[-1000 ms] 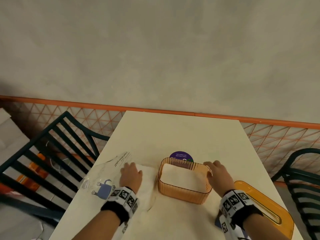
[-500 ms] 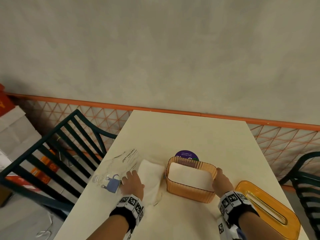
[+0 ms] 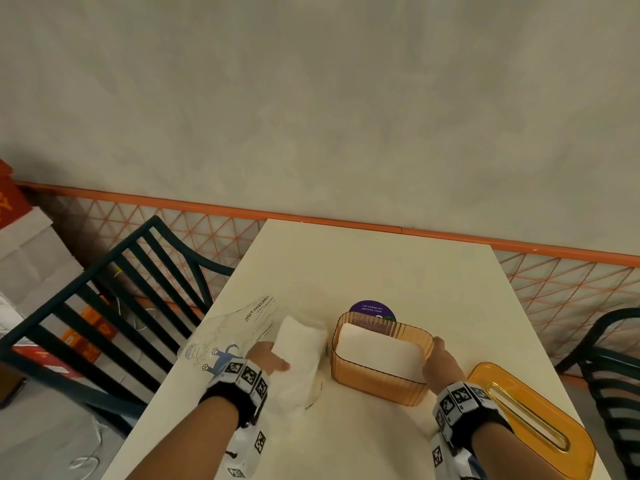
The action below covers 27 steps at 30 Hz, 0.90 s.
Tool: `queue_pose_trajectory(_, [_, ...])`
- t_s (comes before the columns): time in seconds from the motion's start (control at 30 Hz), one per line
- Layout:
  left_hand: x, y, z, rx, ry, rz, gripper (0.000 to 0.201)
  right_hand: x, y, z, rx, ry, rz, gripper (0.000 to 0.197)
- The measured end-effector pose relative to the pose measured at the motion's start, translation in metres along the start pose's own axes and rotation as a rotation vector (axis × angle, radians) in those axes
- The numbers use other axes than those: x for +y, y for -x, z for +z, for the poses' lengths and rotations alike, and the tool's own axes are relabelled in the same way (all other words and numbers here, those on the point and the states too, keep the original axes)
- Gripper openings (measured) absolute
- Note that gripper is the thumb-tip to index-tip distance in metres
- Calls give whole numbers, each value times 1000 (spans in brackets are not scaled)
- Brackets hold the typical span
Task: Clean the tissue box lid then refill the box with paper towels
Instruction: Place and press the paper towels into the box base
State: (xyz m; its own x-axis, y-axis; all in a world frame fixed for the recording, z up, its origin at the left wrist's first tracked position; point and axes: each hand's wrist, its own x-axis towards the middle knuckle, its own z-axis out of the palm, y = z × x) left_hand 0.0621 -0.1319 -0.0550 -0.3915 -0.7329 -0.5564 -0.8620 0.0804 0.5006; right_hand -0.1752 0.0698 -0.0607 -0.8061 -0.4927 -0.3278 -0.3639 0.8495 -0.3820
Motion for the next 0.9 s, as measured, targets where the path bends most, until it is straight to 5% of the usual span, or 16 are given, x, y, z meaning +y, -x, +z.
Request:
queue_pose_trajectory(0.23, [12, 43, -47, -58, 380, 239, 44, -1, 0, -21, -42, 32, -37, 44])
queue_pose_trajectory(0.4, [33, 69, -59, -11, 711, 373, 30, -50, 28, -63, 221, -275, -382, 50])
queue_pose_trajectory(0.6, [72, 85, -28, -52, 748, 506, 32, -120, 62, -52, -154, -703, -444, 65])
queue_pose_trajectory(0.8, [83, 90, -26, -337, 623, 552, 41, -115, 61, -69, -307, -950, -358, 38])
queue_pose_trajectory(0.9, [81, 82, -34, -406, 603, 462, 49, -105, 59, -81, -364, -1058, -343, 31])
